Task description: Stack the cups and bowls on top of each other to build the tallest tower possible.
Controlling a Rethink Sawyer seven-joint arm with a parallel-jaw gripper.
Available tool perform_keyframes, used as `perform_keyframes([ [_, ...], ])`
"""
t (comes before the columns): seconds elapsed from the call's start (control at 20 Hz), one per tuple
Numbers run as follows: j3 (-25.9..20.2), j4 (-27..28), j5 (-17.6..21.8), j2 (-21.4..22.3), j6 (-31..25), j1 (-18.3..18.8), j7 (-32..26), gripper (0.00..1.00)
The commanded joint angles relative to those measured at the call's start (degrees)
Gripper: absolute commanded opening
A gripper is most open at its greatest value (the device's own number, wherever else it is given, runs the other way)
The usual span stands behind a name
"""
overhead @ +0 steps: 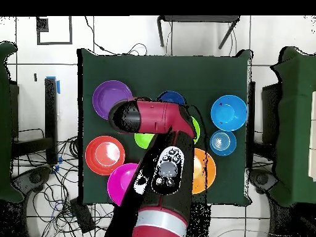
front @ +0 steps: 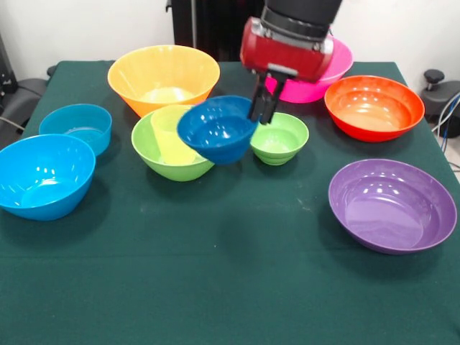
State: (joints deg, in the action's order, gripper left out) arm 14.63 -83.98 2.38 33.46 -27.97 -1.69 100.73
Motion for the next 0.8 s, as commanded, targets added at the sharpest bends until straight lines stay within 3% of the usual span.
perform_keyframes([
  [0.05,-1.42,-7.66,1.05,3.9,-5.14,0.44,5.59,0.0],
  [0.4,-0.92,-11.62,1.45,7.06,-5.78,1.23,4.05,0.0],
  [0.8,0.69,-15.22,3.22,7.81,-1.71,1.38,4.11,0.0],
])
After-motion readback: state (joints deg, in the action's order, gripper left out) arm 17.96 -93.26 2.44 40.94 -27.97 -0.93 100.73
